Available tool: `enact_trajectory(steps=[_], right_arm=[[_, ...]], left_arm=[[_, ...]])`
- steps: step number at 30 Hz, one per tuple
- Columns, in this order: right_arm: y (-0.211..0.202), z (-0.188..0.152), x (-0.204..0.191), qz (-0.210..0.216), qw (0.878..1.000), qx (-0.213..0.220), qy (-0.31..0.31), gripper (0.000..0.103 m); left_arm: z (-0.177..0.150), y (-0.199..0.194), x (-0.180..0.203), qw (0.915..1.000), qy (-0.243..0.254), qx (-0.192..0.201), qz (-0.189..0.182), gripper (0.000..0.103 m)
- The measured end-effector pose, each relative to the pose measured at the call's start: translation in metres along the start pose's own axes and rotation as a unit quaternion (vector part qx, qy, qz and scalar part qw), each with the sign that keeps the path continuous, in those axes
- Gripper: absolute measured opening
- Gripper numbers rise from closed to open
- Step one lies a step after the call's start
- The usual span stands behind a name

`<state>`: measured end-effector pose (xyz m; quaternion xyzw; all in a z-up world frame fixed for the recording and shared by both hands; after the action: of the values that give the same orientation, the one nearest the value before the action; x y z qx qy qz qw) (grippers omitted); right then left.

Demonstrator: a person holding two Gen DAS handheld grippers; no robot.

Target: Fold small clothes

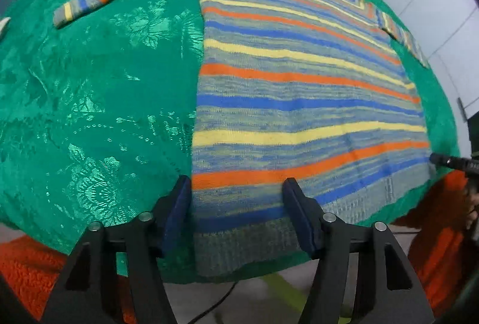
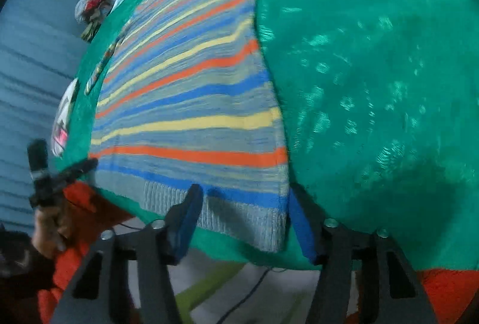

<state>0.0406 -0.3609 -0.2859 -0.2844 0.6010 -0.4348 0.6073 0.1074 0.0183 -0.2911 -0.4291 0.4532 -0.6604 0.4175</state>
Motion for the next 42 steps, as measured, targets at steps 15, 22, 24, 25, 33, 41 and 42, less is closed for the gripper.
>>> enact_trajectory(steps=[15, 22, 24, 25, 33, 41, 42], right_arm=[[0.001, -0.010, 0.006, -0.136, 0.988, -0.053, -0.048, 0.003], [-0.005, -0.014, 0.005, -0.140, 0.989, -0.038, -0.035, 0.017], [-0.012, -0.020, 0.004, -0.148, 0.988, -0.040, -0.026, 0.035], [-0.020, -0.024, 0.001, -0.161, 0.986, -0.031, -0.029, 0.046], [-0.086, -0.016, -0.024, -0.221, 0.967, 0.122, -0.030, 0.079], [-0.084, 0.002, -0.064, -0.205, 0.964, 0.165, -0.044, 0.084], [-0.083, 0.001, -0.065, -0.204, 0.964, 0.164, -0.046, 0.084]], left_arm=[[-0.013, 0.018, 0.021, 0.9983, 0.001, -0.057, -0.014, 0.004], [-0.023, 0.001, 0.023, 0.9988, 0.002, -0.049, -0.008, 0.056], [-0.025, -0.019, 0.024, 0.9992, 0.003, -0.024, 0.031, 0.081], [-0.025, -0.027, 0.023, 0.9989, 0.005, -0.010, 0.047, 0.086], [-0.004, -0.076, 0.027, 0.9917, 0.005, 0.076, 0.103, 0.092], [0.013, -0.094, 0.029, 0.9841, 0.004, 0.117, 0.134, 0.093], [0.015, -0.095, 0.028, 0.9830, 0.003, 0.120, 0.139, 0.093]])
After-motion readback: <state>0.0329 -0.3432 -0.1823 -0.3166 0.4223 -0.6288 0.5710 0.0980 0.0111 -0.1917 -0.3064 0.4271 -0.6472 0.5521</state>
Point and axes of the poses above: each gripper's, at about its wrist camera, not at the fingertips, and y roughly the way its jaws point, x to its right, z to its top, the point moved 7 cm from there along y, roughly the way its jaws point, and after that the axes turned 8 degrees about -x, right-handed, at the moved point
